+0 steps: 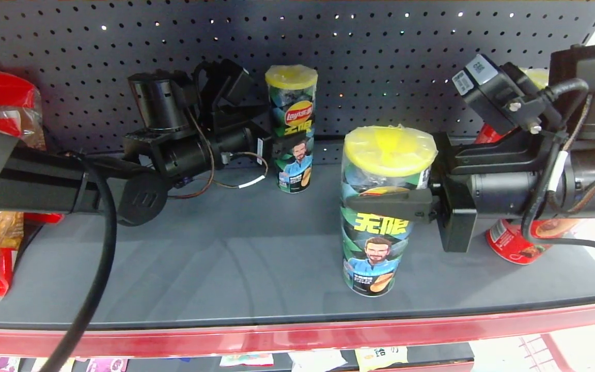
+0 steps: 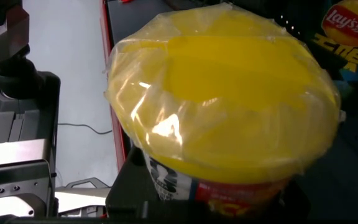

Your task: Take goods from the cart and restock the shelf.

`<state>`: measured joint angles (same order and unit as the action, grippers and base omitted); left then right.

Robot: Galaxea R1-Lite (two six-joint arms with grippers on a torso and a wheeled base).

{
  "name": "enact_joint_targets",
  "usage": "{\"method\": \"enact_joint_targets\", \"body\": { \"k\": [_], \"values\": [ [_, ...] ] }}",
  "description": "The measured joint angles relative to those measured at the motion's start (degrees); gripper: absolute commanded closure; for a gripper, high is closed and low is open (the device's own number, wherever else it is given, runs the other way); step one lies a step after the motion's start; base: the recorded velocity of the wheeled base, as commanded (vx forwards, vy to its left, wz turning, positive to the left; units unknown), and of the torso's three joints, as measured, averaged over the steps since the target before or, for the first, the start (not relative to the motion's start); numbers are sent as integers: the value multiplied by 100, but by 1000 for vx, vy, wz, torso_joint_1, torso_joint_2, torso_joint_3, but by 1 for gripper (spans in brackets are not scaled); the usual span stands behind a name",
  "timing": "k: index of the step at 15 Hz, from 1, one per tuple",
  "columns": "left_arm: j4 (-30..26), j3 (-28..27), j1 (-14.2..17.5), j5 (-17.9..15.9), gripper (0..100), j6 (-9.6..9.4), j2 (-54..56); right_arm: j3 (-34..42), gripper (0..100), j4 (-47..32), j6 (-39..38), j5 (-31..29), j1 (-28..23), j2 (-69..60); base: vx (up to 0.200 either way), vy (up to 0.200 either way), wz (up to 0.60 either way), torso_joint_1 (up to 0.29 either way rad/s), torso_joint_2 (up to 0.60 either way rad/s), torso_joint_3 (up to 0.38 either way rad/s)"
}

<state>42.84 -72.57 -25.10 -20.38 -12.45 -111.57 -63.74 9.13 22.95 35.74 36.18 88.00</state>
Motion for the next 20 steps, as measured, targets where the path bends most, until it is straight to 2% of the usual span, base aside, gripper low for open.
{"method": "enact_joint_targets", "body": {
  "k": [3, 6, 8, 16, 20],
  "values": [
    [-6, -68, -12, -2, 100, -4, -15, 51, 100, 4, 2, -2, 0, -22, 0, 0, 0, 0, 0, 0],
    [-1, 247, -107, -63, 100, 0, 234, 29, 100, 12, 0, -6, -2, -27, 0, 0, 0, 0, 0, 0],
    [-1, 711, -190, -173, 100, 7, 571, 7, 100, 9, 4, -38, -7, -22, 0, 0, 0, 0, 0, 0],
    [-391, 3523, -557, -288, 100, 0, 3288, -271, 100, 6, -5, -151, -261, 155, 0, 0, 0, 0, 0, 0],
    [-435, 3829, -828, -257, 100, -2, 3847, -896, 100, -33, -169, -158, -452, 455, 0, 0, 0, 0, 0, 0]
  ]
}}
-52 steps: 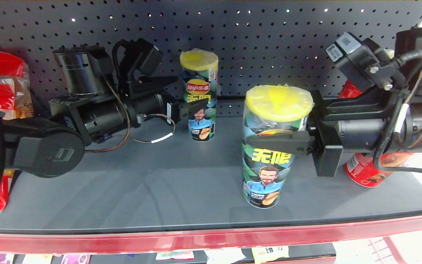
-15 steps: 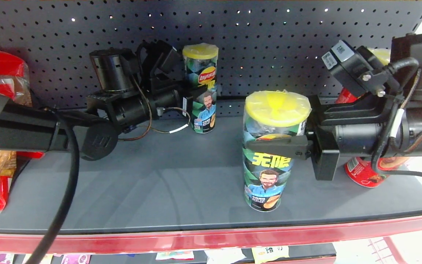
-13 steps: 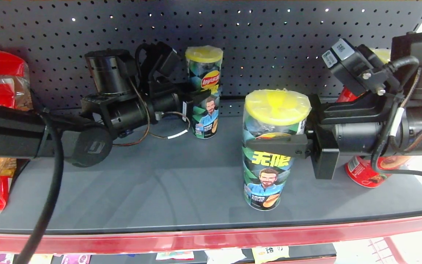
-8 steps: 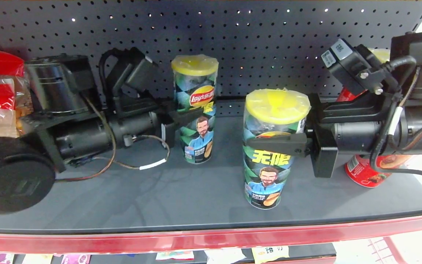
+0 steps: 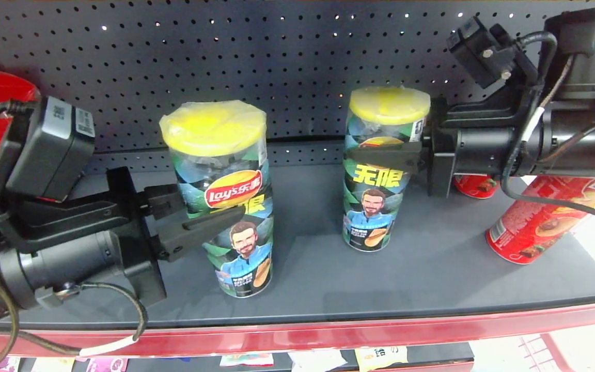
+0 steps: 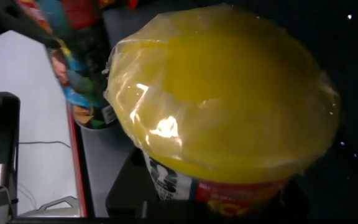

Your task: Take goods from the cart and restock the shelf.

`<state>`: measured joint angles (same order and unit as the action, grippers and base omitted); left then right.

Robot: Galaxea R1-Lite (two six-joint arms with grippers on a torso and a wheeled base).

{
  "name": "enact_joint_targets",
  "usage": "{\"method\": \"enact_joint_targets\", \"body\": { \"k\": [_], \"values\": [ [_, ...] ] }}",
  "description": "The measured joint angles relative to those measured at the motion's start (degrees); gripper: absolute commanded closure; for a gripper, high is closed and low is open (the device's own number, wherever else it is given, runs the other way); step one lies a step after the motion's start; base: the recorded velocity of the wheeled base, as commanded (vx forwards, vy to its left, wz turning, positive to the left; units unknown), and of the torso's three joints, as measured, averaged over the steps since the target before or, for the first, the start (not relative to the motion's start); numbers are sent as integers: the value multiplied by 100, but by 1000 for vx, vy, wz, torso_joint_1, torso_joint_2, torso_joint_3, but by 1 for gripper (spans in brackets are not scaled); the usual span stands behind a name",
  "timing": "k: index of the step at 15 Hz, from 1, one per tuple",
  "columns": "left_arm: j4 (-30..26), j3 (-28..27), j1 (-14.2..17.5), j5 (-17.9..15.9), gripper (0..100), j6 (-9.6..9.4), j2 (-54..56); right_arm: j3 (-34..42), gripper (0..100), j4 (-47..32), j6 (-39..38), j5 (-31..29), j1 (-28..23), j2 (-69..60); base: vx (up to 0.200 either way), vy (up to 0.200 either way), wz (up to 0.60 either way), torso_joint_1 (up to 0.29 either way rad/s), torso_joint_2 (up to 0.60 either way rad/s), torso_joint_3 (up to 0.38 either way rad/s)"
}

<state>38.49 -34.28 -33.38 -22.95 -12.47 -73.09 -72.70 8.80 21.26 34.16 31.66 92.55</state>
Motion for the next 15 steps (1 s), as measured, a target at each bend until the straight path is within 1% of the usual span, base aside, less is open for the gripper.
{"method": "enact_joint_targets", "body": {
  "k": [5, 8, 13, 15],
  "values": [
    [7, 27, -184, 2, 100, 0, -113, -679, 100, -13, -13, 7, -27, 439, 0, 0, 0, 0, 0, 0],
    [29, -55, -210, 5, 100, -15, -441, -1029, 100, -24, -77, 11, -13, 612, 0, 0, 0, 0, 0, 0],
    [35, -868, -229, 24, 100, -22, -1145, -1114, 100, -24, -88, 11, -18, 688, 0, 0, 0, 0, 0, 0],
    [54, -1117, -272, 24, 100, -35, -1397, -1114, 100, -24, -90, 9, -22, 695, 0, 0, 0, 0, 0, 0]
  ]
}}
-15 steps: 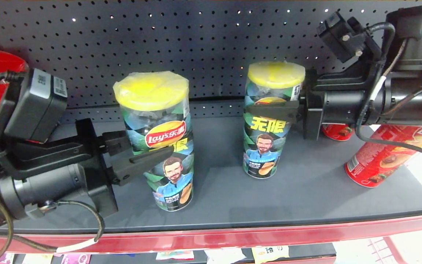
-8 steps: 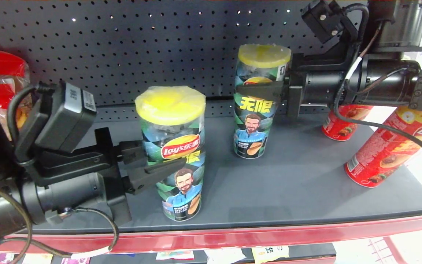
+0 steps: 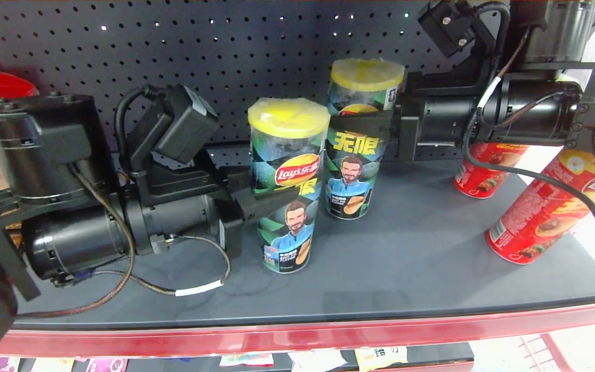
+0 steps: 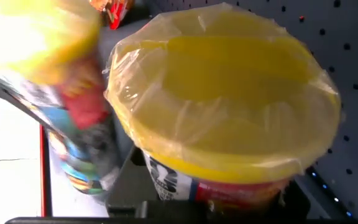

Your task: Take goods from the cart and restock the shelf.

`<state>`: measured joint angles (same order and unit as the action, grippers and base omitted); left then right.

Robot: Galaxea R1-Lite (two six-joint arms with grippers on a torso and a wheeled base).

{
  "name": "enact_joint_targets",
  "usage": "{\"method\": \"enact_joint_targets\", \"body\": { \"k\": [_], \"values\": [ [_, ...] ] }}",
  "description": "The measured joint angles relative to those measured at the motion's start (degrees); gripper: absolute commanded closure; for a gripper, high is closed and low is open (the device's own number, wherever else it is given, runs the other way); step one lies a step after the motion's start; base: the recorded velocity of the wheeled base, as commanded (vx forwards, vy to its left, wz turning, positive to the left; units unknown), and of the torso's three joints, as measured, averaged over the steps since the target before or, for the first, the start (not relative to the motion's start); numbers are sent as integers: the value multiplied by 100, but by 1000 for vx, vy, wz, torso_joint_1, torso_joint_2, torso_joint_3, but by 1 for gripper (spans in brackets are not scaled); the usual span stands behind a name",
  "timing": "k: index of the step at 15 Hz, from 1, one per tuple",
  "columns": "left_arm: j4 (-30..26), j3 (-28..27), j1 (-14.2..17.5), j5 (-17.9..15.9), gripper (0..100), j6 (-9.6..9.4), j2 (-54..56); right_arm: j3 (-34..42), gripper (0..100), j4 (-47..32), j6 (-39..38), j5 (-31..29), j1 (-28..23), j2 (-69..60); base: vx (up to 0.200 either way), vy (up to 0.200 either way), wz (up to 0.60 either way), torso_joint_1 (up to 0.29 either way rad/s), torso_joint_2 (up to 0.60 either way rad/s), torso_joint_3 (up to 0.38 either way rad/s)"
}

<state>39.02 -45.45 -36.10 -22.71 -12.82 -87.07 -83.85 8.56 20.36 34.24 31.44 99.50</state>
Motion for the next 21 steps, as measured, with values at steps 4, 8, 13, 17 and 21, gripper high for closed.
{"method": "enact_joint_targets", "body": {
  "k": [4, 8, 13, 17, 21],
  "values": [
    [37, 11, -329, 123, 100, -4, -180, -17, 100, 2, -16, 2, -5, 13, 0, 0, 0, 0, 0, 0],
    [28, 366, -375, 134, 100, 5, -28, -245, 100, 6, -148, -1, 4, 107, 0, 0, 0, 0, 0, 0],
    [50, 681, -235, 145, 100, 32, 171, -304, 100, 4, -161, -6, 74, 193, 0, 0, 0, 0, 0, 0],
    [44, 664, -106, 154, 100, 45, 179, -302, 100, 2, -165, -15, 87, 194, 0, 0, 0, 0, 0, 0],
    [35, 590, -105, 156, 100, 45, 154, -300, 100, 2, -165, -17, 89, 188, 0, 0, 0, 0, 0, 0]
  ]
}}
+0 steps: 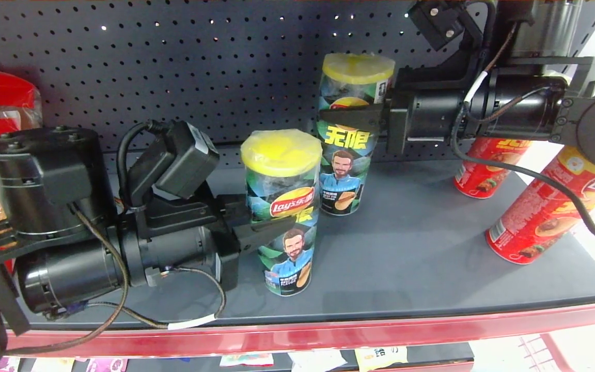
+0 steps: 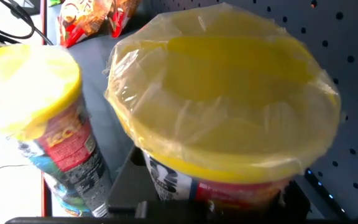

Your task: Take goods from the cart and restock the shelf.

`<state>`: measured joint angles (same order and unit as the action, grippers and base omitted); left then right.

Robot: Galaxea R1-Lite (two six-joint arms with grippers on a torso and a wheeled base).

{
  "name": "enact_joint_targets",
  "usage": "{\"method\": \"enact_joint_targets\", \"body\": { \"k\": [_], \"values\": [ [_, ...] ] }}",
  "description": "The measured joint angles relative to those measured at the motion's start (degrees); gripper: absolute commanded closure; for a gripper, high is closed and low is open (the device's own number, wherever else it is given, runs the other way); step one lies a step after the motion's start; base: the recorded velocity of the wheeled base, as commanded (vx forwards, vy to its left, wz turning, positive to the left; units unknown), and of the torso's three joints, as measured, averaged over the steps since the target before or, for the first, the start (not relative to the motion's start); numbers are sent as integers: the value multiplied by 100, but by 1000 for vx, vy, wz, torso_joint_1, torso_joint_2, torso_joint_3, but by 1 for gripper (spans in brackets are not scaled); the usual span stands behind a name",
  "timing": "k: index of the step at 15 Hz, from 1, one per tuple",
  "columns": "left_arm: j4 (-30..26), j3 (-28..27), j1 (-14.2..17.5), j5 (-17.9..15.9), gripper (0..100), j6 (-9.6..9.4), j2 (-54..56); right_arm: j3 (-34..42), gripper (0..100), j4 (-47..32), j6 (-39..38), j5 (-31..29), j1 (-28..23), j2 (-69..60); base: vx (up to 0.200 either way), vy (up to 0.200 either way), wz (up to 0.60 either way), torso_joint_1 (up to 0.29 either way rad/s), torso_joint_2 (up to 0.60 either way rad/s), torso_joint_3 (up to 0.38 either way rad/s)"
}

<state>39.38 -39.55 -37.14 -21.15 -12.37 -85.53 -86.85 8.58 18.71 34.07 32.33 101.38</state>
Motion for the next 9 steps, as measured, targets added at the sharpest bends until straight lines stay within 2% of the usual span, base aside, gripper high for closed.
{"method": "enact_joint_targets", "body": {
  "k": [9],
  "values": [
    [4, 39, -191, -15, 100, 0, 52, 11, 100, 0, -2, -41, 16, 0, 0, 0, 0, 0, 0, 0]
  ]
}}
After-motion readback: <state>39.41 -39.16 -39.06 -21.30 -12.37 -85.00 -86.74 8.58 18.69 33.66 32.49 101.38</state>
